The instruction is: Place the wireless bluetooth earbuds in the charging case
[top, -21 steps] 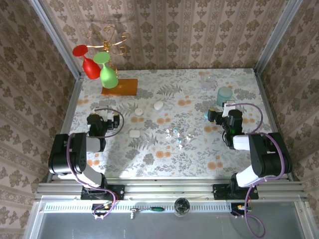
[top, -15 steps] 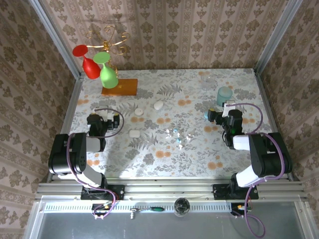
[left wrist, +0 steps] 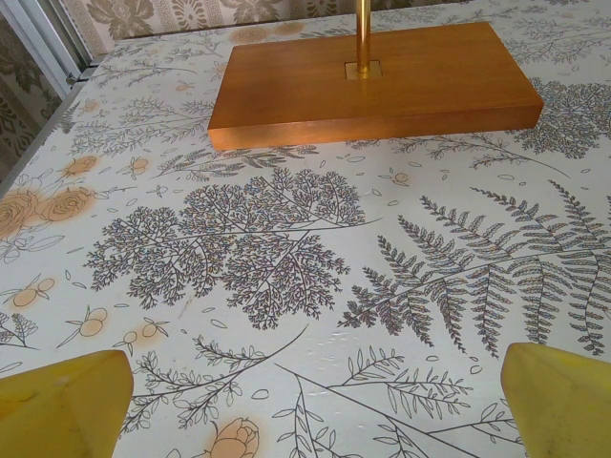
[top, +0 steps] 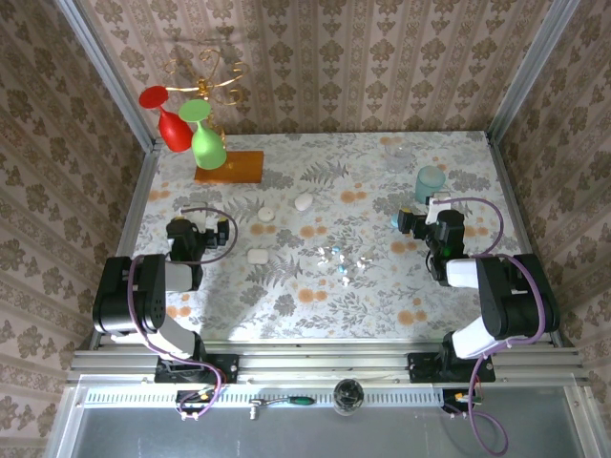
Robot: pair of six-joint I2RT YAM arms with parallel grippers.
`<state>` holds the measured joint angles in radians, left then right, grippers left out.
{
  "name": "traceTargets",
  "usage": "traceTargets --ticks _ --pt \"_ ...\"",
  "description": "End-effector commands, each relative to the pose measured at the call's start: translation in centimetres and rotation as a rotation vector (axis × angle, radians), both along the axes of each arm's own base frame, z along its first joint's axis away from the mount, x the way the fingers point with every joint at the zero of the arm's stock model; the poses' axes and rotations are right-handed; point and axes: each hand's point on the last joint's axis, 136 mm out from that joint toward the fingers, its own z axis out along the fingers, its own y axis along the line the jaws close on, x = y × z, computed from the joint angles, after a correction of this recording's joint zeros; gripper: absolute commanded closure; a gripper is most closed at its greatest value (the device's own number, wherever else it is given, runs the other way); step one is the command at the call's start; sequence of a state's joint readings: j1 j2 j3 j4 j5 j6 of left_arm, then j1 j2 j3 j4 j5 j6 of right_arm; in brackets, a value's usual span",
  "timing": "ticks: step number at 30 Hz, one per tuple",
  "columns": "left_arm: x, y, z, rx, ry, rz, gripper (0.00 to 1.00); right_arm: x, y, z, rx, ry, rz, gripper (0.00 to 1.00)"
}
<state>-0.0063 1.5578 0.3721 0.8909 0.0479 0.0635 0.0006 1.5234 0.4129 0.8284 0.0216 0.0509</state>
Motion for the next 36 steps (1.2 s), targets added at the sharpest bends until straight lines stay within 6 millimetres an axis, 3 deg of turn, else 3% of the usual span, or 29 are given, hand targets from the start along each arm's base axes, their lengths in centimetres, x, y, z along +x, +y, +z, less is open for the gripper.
traceTargets --ticks 1,8,12,19,24,28,32,36 --pt "0.8 -0.1 1.4 0.014 -0.049 -0.001 0.00 0.1 0.1 0.1 -0.017 -0.017 0.007 0.00" --pt "0.8 0.5 1.3 0.005 -0.043 0.023 0.00 0.2 0.0 0.3 -0.018 -0.008 -0.002 0.00" --pt "0.4 0.4 1.6 0.023 -0.070 0.027 0.00 0.1 0.0 1.7 -0.020 -0.008 -0.001 0.00" --pt "-0.9 -1.0 4.9 0.081 -0.126 -0.004 0.00 -1.6 -0.4 5.3 -0.029 -0.019 -0.038 0.00" --pt "-2.1 -3.1 7.0 0.151 -0.120 -0.051 0.00 -3.1 0.1 7.7 0.023 0.020 -0.035 0.00" --pt "-2.9 -5.7 8.6 0.227 -0.103 -0.108 0.00 -4.1 1.2 8.3 0.101 0.089 -0.003 0.00" --pt "-3.8 -8.5 9.7 0.287 -0.054 -0.191 0.00 -5.0 3.7 8.9 0.192 0.129 0.075 0.00" --pt "-4.5 -10.6 9.1 0.289 0.069 -0.280 0.00 -5.8 6.7 9.0 0.243 0.152 0.170 0.00"
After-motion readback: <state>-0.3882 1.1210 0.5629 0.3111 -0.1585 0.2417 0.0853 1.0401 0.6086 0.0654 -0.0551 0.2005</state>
